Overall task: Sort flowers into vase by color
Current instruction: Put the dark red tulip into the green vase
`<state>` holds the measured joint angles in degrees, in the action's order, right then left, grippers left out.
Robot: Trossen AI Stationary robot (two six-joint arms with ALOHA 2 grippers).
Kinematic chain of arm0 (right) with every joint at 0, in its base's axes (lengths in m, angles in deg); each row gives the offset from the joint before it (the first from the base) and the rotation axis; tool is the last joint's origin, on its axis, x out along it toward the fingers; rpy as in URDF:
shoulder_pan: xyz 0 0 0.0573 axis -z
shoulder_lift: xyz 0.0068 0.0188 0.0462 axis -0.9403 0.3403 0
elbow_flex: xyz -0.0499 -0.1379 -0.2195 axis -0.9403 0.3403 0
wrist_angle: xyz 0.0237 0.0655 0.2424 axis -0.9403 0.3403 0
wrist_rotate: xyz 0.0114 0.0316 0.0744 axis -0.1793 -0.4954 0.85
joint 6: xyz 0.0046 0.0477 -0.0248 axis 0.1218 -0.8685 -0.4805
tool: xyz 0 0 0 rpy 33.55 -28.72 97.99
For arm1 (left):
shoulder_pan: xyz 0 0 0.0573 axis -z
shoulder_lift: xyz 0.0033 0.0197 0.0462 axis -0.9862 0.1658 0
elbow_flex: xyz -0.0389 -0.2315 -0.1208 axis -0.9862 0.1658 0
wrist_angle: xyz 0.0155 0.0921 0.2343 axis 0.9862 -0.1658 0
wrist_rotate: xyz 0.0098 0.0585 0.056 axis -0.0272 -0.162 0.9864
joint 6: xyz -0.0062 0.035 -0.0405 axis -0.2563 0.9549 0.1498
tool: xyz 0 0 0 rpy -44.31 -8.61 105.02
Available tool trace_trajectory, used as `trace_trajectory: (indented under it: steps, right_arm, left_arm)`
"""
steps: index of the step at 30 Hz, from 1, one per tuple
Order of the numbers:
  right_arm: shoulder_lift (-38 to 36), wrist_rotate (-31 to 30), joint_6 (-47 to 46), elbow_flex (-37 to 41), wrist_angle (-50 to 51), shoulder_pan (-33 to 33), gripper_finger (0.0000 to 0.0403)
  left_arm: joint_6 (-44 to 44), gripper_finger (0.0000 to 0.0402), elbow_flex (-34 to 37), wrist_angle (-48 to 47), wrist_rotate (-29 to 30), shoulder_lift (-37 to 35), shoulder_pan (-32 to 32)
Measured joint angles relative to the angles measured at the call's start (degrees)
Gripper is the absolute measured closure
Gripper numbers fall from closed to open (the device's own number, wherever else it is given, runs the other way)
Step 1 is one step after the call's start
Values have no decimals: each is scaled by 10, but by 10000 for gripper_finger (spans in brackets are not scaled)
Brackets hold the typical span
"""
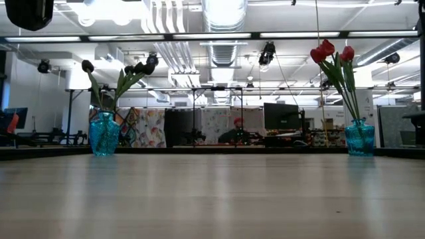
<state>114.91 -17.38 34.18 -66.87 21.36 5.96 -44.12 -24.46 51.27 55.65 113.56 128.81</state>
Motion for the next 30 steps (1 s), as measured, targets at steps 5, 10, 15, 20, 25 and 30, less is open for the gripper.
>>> trace_trajectory:
  steps: [5, 10, 15, 20, 25, 30]
  right_arm:
    - [29, 0, -14, -25, 11, -3, 284]
    - [56, -26, -15, -69, 59, -18, 284]
    - [80, -56, -39, -115, 112, -34, 284]
    - [97, -64, -72, -147, 145, -36, 284]
    - [102, -64, -97, -173, 157, -36, 284]
    - [101, -64, -138, -184, 160, -36, 284]
  left_arm:
    - [0, 327, 0, 0, 0, 0, 0]
    - [0, 327, 0, -1, 0, 0, 0]
    - [0, 327, 0, -1, 0, 0, 0]
    - [13, 327, 0, 0, 0, 0, 0]
    - [19, 327, 0, 1, 0, 0, 0]
    - [28, 327, 0, 1, 4, 0, 0]
